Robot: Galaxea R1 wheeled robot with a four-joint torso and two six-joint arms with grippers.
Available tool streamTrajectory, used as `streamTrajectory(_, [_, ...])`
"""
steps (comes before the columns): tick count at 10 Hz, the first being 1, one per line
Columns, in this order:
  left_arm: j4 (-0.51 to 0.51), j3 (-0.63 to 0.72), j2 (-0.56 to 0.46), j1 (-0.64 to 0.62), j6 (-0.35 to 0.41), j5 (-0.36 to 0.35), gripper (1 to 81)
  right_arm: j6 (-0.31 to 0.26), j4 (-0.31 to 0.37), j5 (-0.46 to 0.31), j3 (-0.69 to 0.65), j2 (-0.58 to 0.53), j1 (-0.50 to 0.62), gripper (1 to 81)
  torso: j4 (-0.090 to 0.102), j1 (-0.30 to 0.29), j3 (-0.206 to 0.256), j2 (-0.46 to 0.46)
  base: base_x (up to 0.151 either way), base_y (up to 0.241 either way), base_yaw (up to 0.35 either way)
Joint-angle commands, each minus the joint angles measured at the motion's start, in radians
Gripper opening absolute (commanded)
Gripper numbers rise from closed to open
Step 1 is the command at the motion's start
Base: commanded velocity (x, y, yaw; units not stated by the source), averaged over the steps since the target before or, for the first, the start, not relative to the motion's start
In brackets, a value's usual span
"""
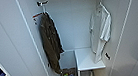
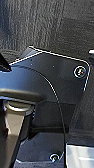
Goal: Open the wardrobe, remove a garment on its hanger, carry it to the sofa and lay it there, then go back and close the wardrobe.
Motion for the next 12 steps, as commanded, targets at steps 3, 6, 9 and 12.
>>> streamTrajectory(3, [0.007,0.003,0.012,-0.028,0.006,0.06,81.1,0.006,0.315,-0.025,0.218,-0.114,-0.087,81.1,0.0,0.0,0.0,0.0,0.0,0.0,0.0])
streamTrajectory(6, [0.009,0.009,0.026,-0.013,0.001,0.142,81.1,0.012,0.318,-0.025,0.207,-0.077,-0.167,81.1,0.0,0.0,0.0,0.0,0.0,0.0,0.0])
streamTrajectory(9, [0.012,0.011,0.015,-0.01,0.021,0.169,81.1,0.015,0.381,-0.031,0.181,-0.056,-0.201,81.1,0.0,0.0,0.0,0.0,0.0,0.0,0.0])
streamTrajectory(12, [-0.033,0.011,0.024,-0.01,0.204,0.167,81.1,-0.016,0.419,-0.038,0.173,-0.045,-0.227,81.1,0.0,0.0,0.001,0.0,0.0,0.0,0.0])
